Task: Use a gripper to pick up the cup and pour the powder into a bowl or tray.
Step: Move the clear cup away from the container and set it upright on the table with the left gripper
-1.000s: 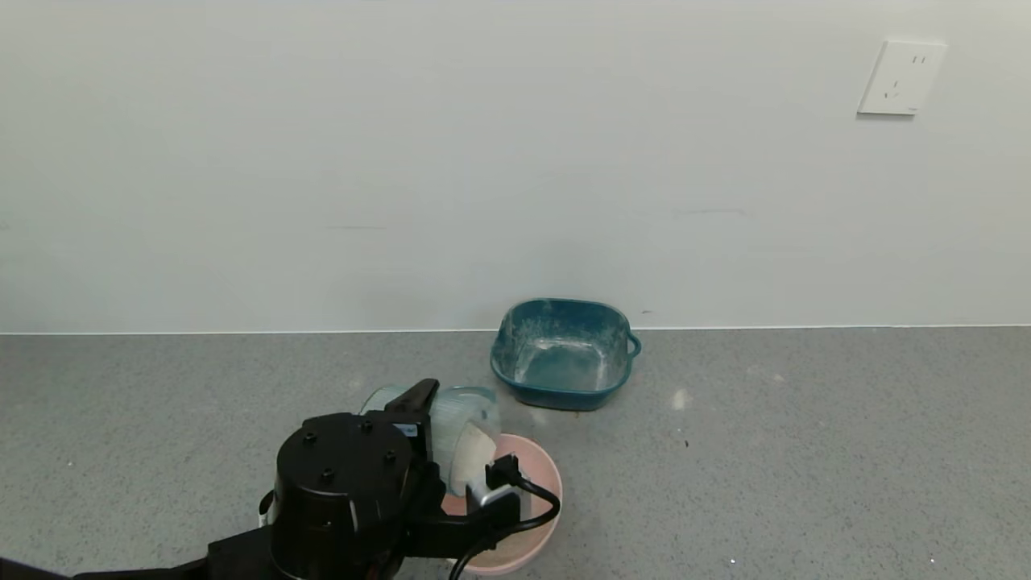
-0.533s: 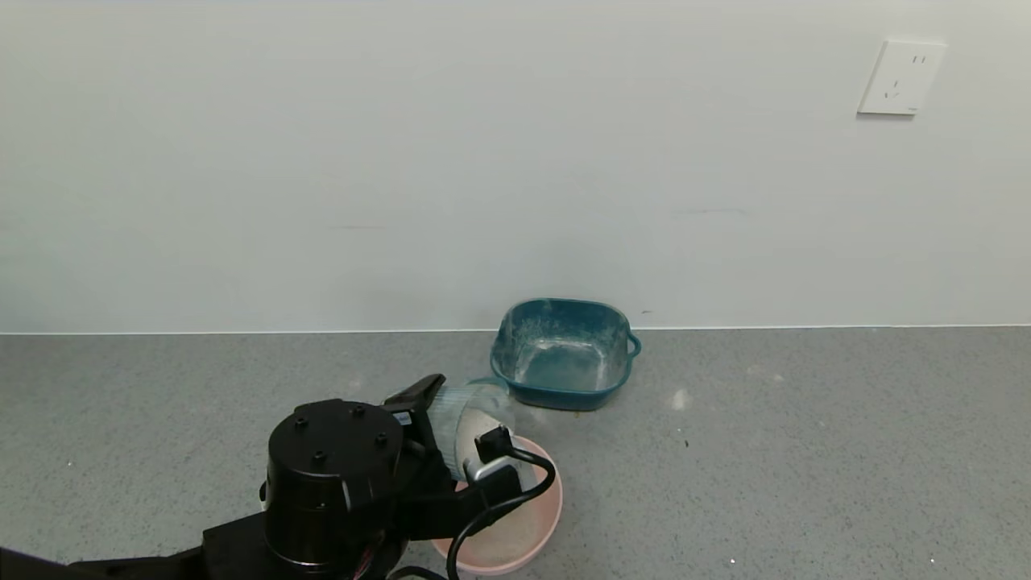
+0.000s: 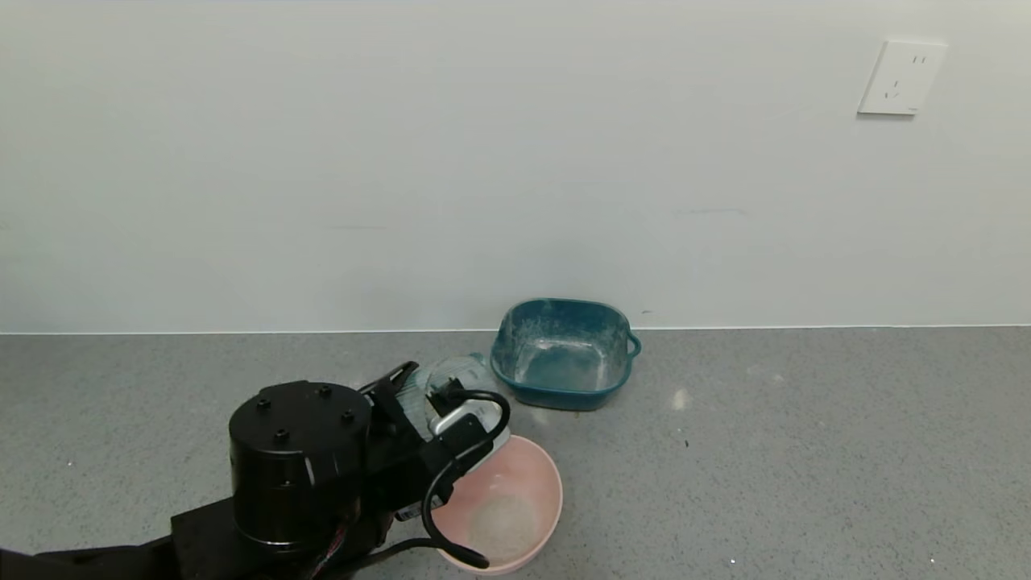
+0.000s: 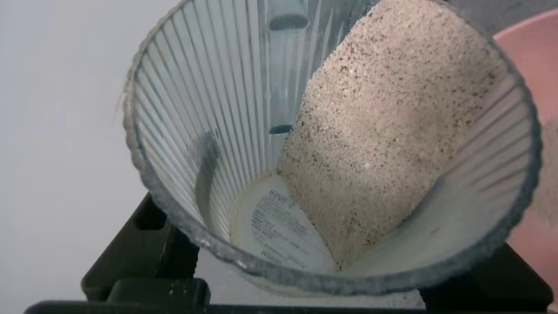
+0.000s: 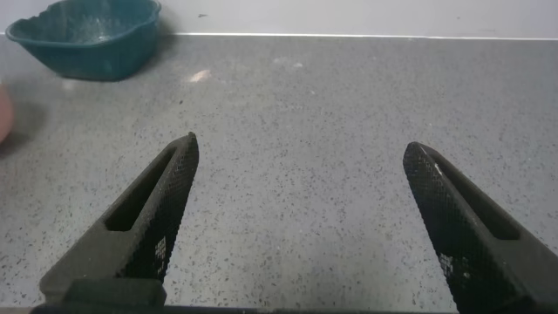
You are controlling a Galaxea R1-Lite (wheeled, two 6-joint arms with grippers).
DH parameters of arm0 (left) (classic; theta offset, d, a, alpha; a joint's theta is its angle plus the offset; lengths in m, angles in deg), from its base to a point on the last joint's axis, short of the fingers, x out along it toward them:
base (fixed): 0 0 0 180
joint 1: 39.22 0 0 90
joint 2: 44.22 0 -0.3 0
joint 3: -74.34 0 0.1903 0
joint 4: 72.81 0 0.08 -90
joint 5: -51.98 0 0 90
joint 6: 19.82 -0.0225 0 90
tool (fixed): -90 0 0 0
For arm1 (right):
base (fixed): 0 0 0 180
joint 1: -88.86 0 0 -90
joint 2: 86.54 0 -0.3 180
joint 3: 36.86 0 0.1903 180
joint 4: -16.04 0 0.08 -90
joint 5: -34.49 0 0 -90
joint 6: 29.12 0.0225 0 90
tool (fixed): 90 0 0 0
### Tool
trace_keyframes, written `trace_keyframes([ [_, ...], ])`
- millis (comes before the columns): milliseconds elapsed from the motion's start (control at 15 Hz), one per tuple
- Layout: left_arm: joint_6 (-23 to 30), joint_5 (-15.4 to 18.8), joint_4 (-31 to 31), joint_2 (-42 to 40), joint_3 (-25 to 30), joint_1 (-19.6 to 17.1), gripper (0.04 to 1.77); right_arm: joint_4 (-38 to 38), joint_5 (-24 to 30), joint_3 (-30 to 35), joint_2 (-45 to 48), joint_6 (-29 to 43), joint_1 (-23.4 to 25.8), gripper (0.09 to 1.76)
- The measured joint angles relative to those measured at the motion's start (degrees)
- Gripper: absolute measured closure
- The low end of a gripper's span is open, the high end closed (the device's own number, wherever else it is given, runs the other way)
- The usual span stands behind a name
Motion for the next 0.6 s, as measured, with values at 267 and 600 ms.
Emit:
trace_keyframes([
  [267, 5.9, 5.7, 0.0, -0.9, -3.0, -5.3, 0.48, 0.0, 0.0, 0.0, 0.0, 0.0, 0.0, 0.14],
  [600, 19.2, 11.9, 0.0, -1.6, -5.2, -12.0, 0.48, 0.0, 0.0, 0.0, 0.0, 0.0, 0.0, 0.14],
])
